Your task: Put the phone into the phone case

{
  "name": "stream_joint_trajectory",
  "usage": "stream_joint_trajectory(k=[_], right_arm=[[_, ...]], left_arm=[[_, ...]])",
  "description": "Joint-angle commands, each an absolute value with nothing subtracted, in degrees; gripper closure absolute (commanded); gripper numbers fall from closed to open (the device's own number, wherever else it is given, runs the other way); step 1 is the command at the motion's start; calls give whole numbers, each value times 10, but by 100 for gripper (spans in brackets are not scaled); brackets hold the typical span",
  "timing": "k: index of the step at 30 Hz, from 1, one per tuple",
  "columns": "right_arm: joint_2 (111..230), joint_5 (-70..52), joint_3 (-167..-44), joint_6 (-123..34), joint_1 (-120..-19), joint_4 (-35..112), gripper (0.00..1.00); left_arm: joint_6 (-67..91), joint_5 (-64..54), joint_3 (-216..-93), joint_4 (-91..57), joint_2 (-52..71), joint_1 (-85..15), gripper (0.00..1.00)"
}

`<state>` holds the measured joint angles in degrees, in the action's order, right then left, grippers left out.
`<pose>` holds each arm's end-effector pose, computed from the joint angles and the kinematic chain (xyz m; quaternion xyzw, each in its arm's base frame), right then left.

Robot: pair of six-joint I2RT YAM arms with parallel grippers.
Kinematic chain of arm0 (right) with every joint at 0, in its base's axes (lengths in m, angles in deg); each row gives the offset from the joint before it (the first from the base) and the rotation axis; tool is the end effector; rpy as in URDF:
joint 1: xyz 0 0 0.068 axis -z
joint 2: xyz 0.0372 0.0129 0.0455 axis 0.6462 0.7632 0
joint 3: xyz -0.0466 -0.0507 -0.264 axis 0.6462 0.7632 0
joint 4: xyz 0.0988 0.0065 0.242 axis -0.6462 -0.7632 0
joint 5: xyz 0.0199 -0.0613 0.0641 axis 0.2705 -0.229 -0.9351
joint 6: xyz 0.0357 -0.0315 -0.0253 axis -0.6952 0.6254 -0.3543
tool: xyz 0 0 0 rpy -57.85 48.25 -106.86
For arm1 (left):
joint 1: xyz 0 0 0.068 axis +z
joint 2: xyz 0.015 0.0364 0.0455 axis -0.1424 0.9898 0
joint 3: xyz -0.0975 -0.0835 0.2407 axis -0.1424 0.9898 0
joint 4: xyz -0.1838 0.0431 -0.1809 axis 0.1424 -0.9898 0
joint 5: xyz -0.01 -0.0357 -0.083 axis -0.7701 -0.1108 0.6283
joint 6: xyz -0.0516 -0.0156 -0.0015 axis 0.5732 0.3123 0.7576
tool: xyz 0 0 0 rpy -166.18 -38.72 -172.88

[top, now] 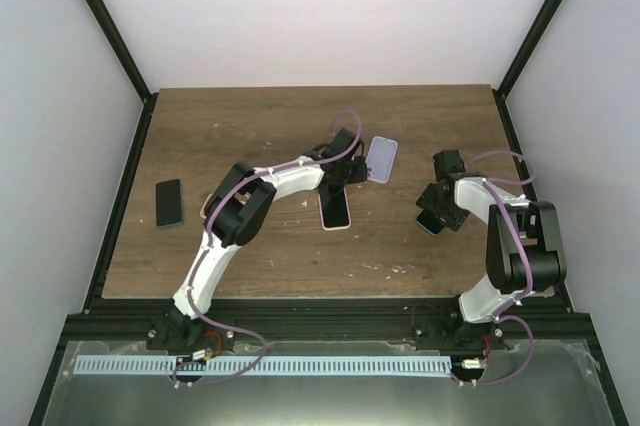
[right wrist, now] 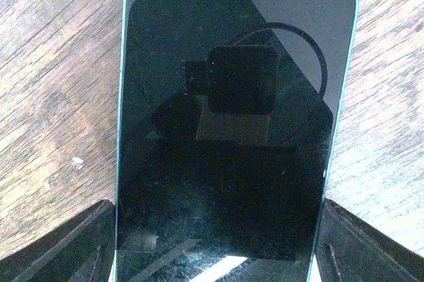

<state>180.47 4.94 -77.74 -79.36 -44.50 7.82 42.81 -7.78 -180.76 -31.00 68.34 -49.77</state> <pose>0.2748 0.0163 0.1496 0.3247 0.9340 0.0016 0.1488 0.3807 -0.3422 0.1289 0.0140 0.9310 -0.2737 0.2410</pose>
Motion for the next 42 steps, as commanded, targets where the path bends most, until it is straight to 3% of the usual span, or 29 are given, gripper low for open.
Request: stream_joint_trajectory(k=[1,4,7,20,35,42], right_arm=[[1823,-29,-739,-793,-456,92,26],[1811,-31,-733,-788,-456,94,26],[1806,-33,-730,-783,-456,94,26],[1788,-43,-721,-782,-457,94,26],[1740,-61,-692,-774,-459,107,26],[1737,-82,-685,-764,-466,123,26]], left_arm=[[413,-88,-1816,-330,699,-509,82],[406,-79,-1814,-338,693,-519,94],[409,-70,-1801,-356,672,-525,100],[474,-59,-1565,-315,492,-547,100],[473,-138,-1473,-404,432,-549,100],[508,-116,-1414,-364,386,-553,100]])
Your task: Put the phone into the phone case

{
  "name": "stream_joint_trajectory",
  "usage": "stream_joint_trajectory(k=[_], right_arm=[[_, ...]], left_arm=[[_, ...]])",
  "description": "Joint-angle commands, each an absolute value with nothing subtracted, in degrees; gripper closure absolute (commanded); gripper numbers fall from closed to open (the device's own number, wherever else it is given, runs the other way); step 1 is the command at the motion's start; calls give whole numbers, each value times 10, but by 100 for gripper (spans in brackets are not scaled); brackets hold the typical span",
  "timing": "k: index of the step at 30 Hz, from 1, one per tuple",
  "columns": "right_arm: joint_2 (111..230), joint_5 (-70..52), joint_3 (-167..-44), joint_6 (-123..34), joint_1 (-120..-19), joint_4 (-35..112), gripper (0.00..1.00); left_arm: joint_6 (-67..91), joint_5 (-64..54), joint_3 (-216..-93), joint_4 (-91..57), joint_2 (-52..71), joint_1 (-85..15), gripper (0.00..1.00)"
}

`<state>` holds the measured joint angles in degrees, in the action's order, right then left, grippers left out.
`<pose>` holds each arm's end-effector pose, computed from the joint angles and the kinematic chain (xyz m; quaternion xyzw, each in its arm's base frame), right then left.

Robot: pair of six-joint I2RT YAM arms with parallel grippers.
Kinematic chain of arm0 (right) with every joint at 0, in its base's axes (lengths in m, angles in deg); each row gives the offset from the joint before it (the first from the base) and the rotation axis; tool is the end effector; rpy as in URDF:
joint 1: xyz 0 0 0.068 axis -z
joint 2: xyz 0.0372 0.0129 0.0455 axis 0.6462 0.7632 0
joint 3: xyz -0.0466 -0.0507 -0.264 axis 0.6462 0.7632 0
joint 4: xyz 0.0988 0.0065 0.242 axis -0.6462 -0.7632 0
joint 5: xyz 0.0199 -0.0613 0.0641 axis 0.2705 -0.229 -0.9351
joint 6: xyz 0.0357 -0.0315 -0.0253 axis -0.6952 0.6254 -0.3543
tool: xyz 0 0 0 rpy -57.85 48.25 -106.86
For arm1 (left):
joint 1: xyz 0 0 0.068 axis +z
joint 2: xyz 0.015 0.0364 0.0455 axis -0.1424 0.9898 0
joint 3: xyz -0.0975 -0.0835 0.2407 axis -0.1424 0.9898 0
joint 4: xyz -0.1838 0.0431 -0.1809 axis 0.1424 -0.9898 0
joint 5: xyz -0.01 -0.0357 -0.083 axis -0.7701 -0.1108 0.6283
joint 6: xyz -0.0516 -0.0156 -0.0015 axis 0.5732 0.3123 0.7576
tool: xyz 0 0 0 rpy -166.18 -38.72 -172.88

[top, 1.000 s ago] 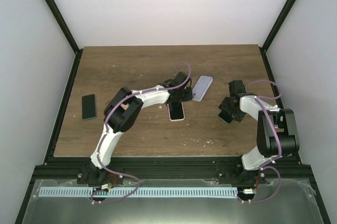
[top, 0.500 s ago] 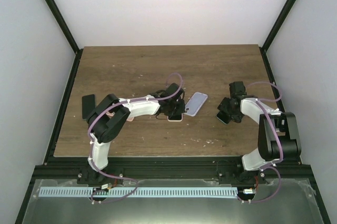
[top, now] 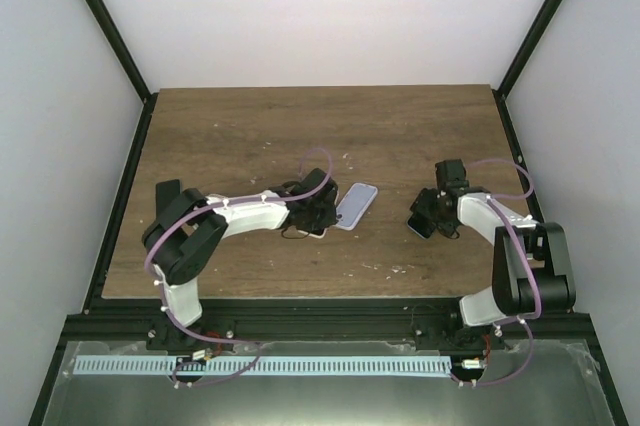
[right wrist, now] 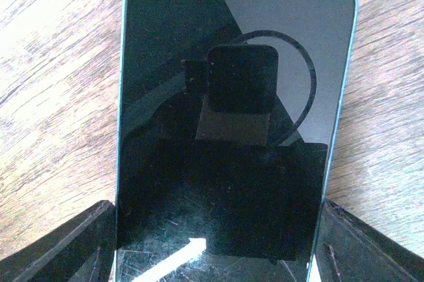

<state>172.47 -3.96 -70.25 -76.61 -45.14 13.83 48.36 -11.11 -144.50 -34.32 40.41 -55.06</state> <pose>0.2503 0.0228 0.1535 0.2832 0.9390 0.0910 0.1724 0.2506 -0.2694 0.1465 -0.0006 0.9638 -0.2067 0.1682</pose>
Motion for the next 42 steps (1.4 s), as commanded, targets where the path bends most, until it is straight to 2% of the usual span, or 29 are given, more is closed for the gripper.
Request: stream_joint_trajectory(k=[1,11,16,21,27,35,42], right_arm=[[1739,-81,-687,-763,-467,121,26],[1730,-71,-690,-754,-475,114,26],[1721,-73,-692,-754,-482,109,26],[1705,-74,-692,-756,-494,108,26],[1692,-74,-691,-758,-500,106,26],[1684,-80,-696,-760,-509,105,26],[1682,-79,-709,-772,-540,97,26]], left_arm=[[513,-111,-1411,-360,382,-554,100],[553,-31,-1397,-301,381,-605,84],[559,-12,-1370,-241,366,-621,68],[512,-44,-1394,-263,360,-615,50],[468,-63,-1406,-260,359,-593,36],[458,-73,-1425,-279,397,-582,35],[454,-45,-1427,-237,419,-580,35]])
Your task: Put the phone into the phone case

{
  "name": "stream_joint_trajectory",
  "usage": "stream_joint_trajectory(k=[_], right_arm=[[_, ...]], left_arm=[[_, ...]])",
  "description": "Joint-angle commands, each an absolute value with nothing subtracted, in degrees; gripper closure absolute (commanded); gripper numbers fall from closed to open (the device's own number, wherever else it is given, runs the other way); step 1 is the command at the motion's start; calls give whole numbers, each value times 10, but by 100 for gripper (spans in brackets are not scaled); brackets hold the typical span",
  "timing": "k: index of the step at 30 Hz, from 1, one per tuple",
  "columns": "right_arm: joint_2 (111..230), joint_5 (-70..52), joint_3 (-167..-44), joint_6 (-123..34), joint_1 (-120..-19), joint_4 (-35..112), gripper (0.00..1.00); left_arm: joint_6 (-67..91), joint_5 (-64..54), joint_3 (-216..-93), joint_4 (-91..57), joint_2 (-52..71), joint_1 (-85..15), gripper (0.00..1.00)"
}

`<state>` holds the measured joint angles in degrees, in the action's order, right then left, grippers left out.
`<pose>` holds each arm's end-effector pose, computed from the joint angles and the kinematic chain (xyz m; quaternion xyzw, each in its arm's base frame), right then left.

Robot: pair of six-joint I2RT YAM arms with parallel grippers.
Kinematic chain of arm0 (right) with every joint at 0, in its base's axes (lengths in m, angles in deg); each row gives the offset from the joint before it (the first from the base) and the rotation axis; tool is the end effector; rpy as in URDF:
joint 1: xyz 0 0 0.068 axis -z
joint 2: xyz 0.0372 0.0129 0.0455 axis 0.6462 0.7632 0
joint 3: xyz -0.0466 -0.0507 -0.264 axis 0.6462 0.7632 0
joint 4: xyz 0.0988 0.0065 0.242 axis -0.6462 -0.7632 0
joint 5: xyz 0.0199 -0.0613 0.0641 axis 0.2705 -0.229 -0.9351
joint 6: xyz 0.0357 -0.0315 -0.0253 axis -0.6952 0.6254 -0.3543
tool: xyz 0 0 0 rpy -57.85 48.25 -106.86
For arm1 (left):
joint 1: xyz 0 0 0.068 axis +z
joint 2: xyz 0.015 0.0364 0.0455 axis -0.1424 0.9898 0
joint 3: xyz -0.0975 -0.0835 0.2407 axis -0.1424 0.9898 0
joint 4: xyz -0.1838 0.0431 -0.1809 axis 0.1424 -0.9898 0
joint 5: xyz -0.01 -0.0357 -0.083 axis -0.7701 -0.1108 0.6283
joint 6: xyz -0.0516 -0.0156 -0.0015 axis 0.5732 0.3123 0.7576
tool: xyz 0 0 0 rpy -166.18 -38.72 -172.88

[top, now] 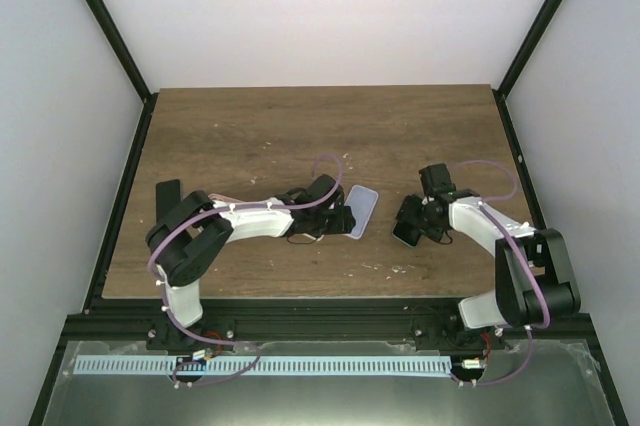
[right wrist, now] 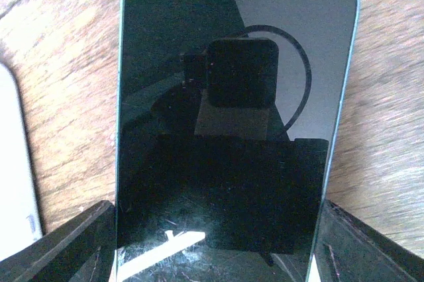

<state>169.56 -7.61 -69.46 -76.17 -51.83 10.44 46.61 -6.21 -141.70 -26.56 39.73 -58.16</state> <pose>0.2345 0.0518 0.1591 0.2191 0.9571 0.1239 0.1439 0.2340 -0.2852 0.1455 0.0538 0.9466 -0.2703 0.1671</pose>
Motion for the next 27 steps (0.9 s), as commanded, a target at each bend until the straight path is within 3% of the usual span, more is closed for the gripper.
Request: stream_joint_trajectory(k=[1,9,15,17,19,27], right_arm=[[1682,-79,-713,-773,-544,95,26],[1651,-117,-725,-744,-566,125,26],[1651,-131,-743,-727,-588,152,27],[1658,-136,-750,-724,-600,164,27],[1668,-135,-761,-723,-616,174,28],[1726,-125,-815,-715,-665,188,28]], left_arm=[[458,-34,-1425,-228,422,-580,35],[508,67,-1370,-101,408,-589,36],[530,65,-1317,-97,339,-553,33],[535,59,-1285,-90,306,-534,24],[527,47,-1269,-98,272,-519,1],[487,-23,-1238,-199,173,-484,0]])
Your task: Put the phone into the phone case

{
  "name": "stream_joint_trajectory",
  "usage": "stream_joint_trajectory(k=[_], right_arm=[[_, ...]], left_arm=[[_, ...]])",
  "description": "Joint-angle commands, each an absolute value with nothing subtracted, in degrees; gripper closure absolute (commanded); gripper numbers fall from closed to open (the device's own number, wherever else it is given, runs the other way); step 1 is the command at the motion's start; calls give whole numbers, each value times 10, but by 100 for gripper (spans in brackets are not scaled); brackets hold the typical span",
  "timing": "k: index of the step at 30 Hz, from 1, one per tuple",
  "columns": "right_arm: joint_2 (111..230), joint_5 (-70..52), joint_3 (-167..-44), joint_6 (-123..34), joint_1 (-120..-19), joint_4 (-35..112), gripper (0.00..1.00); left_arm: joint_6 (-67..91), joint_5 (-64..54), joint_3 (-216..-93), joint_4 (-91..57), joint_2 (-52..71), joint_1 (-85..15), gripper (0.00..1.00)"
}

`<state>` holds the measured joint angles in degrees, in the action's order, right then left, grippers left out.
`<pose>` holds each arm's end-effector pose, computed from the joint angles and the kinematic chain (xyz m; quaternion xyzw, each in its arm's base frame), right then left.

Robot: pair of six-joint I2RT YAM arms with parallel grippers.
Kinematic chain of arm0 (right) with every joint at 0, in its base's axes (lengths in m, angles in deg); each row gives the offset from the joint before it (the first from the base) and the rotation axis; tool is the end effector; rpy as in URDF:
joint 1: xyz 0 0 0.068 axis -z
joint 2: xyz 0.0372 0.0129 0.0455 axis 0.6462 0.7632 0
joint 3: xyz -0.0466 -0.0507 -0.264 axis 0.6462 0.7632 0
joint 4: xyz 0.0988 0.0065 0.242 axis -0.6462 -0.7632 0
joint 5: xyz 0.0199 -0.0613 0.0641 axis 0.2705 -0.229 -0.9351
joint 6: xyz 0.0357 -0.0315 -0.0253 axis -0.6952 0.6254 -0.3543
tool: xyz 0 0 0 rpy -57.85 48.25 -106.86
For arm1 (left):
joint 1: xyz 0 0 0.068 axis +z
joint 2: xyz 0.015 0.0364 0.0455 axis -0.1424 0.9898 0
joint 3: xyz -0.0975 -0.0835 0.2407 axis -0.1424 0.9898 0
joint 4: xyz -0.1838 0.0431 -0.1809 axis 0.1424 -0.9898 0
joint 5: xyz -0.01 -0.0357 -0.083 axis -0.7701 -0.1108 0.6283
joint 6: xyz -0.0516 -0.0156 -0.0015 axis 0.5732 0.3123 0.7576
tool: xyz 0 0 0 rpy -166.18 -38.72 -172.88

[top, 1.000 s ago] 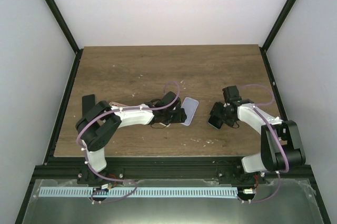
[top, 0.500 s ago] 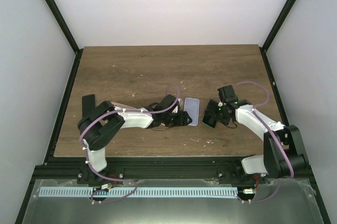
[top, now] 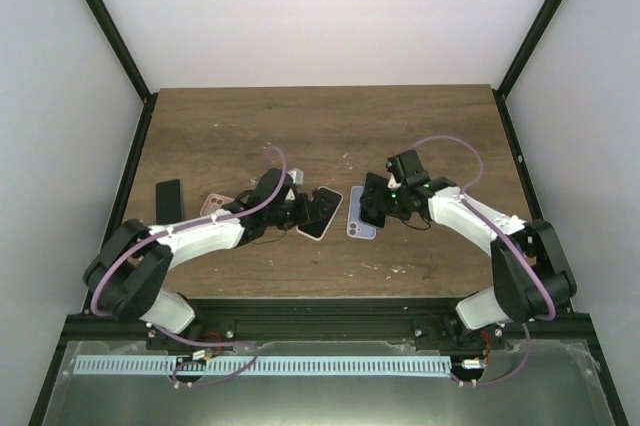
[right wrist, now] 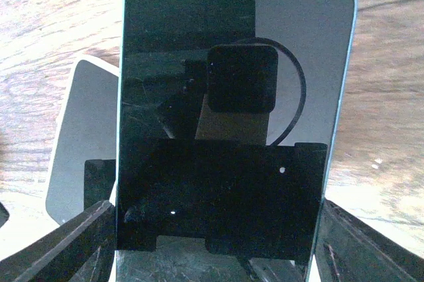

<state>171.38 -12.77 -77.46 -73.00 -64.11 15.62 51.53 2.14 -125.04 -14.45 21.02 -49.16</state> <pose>0.2517 0.1188 0.1955 0.0683 0.9536 0.2185 0.1958 0.2257 -0.2084 0.1816 -0.0191 0.8975 -0.3878 0.2092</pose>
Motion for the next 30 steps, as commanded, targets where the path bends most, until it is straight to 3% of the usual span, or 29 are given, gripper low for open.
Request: stream_joint_trajectory(k=[1,10,30], right_arm=[[1730,-122,-819,-712,-669,193,28],[1786,-149,-847,-685,-675,226,29],[1803,-128,-806,-713,-695,232,29]], left_arm=[[481,-34,-1237,-215,162,-484,0],[475,-68,-1217,-245,86,-481,0],[490,-29,-1213,-215,126,-481,5]])
